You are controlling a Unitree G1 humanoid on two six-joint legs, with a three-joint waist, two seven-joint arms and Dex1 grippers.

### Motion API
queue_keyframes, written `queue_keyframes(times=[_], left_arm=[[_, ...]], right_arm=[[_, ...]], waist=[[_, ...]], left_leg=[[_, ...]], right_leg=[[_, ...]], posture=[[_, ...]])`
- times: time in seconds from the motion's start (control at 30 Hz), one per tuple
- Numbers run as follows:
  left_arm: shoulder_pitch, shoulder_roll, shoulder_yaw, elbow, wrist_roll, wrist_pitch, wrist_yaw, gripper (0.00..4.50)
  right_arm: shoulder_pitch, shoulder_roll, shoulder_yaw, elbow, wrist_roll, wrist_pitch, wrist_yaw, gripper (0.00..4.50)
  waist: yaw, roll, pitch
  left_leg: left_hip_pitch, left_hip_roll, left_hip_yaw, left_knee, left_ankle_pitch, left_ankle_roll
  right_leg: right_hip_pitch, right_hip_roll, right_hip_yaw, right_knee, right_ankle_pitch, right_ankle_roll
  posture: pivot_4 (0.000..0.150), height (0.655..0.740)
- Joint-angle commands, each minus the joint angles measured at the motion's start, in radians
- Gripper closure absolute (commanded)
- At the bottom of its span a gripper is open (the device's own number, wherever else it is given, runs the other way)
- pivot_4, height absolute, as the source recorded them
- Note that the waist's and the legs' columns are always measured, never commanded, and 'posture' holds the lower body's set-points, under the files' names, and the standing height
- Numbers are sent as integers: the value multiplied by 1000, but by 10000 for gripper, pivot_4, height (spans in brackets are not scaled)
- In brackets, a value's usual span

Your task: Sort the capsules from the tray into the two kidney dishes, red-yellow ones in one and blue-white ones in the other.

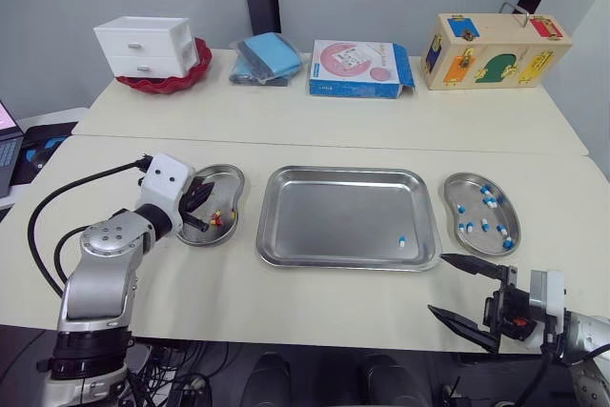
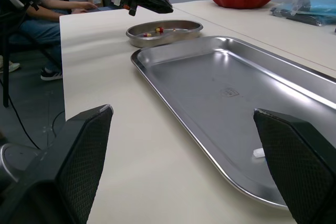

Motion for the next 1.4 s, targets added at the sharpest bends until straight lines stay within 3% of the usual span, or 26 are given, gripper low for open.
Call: queue_keyframes(times=[0.03,0.33,0.57,0.73,0.9,1.03,1.23,1.4], left_arm=[[-30,29,-12,6,-5,2,-1,28582],[-37,46,-25,13,-18,10,-4,73],[-48,43,-33,19,-23,9,2,73],[1,50,38,-2,-79,-62,-36,73],[175,169,231,17,-195,-82,-205,73],[338,314,351,155,-190,-121,-338,73],[412,443,386,415,-147,-243,-415,73],[402,464,387,467,-163,-280,-438,73]], right_arm=[[10,4,-30,-38,5,-7,-9,0],[22,2,-29,-47,0,-4,-25,0],[20,-7,-31,-47,-2,11,-35,0],[72,-117,-85,-94,6,173,-68,0],[123,-277,-267,-71,42,416,-108,0],[142,-369,-411,8,17,551,-97,0],[142,-447,-472,124,-21,672,-47,0],[81,-465,-467,197,-56,667,-17,0]], waist=[[0,0,0],[-1,0,0],[-1,0,0],[-1,0,0],[-10,-1,1],[-11,-2,1],[-3,-4,2],[-6,-5,2]], left_leg=[[0,0,0,0,0,0],[0,0,0,0,0,0],[0,0,0,0,0,0],[-1,0,1,0,0,0],[0,1,2,-2,0,0],[0,0,3,-3,0,0],[-1,1,3,-4,0,0],[-1,1,5,-8,0,0]], right_leg=[[0,0,0,0,0,0],[0,0,0,0,0,0],[0,0,0,0,0,0],[-1,0,1,0,0,0],[-2,0,2,0,0,0],[-2,0,3,-1,0,0],[-2,0,2,-7,-1,0],[-3,-1,3,-12,0,1]], posture=[[1500,7400],[1500,7400],[1500,7400],[1500,7400],[1500,7400],[1500,7400],[1500,7400],[1500,7400]])
